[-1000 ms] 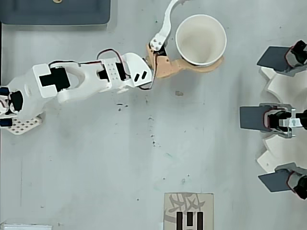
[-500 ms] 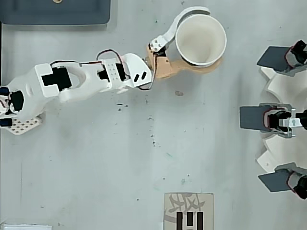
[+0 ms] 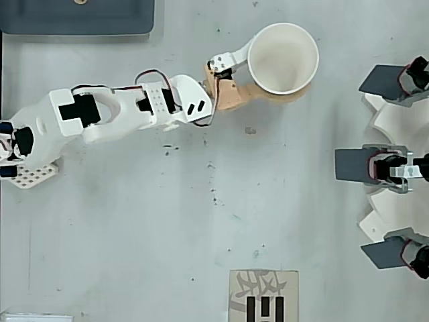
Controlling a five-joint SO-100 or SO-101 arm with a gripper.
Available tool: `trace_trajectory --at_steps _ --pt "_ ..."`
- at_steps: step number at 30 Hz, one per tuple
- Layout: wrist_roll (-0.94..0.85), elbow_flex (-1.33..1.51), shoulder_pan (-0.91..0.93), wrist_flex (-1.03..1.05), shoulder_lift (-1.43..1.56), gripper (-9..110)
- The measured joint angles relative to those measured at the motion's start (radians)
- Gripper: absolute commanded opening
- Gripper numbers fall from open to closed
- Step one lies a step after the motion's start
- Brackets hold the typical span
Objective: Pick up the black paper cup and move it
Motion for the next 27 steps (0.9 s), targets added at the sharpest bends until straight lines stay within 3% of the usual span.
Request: trace_trajectory --at_steps 7,27 --pt "0.017 0.0 0.0 0.017 0.0 5" --pt "-0.028 0.17 0.003 0.018 0.19 11"
